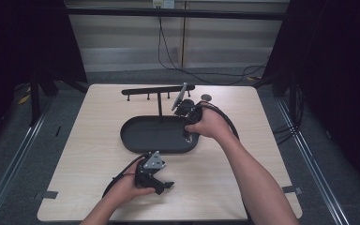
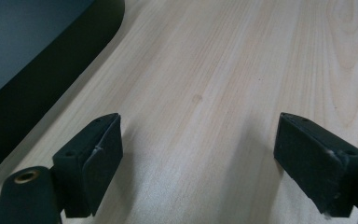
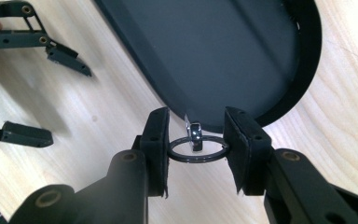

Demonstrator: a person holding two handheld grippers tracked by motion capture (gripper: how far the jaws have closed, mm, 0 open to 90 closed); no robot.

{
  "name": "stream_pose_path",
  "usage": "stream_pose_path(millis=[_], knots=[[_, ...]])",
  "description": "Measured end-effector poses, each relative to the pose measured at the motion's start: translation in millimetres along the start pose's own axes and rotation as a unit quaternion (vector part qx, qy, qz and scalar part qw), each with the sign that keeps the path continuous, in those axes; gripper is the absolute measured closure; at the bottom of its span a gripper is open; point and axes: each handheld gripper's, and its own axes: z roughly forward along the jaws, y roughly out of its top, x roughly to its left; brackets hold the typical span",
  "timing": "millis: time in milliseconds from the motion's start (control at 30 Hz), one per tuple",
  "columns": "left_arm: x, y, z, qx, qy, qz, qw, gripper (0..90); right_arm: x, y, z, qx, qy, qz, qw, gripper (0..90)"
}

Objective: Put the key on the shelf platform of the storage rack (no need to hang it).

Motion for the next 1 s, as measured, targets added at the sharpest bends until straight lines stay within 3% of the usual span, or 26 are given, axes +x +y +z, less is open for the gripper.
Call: stream_pose_path(millis=[1000], knots=[[0.0,0.0,0.0,0.000,0.000,0.000,1.0000,15.1,-2.6,18.8,15.5,-0.003,-0.008,-0.008,0.9999,62.4]])
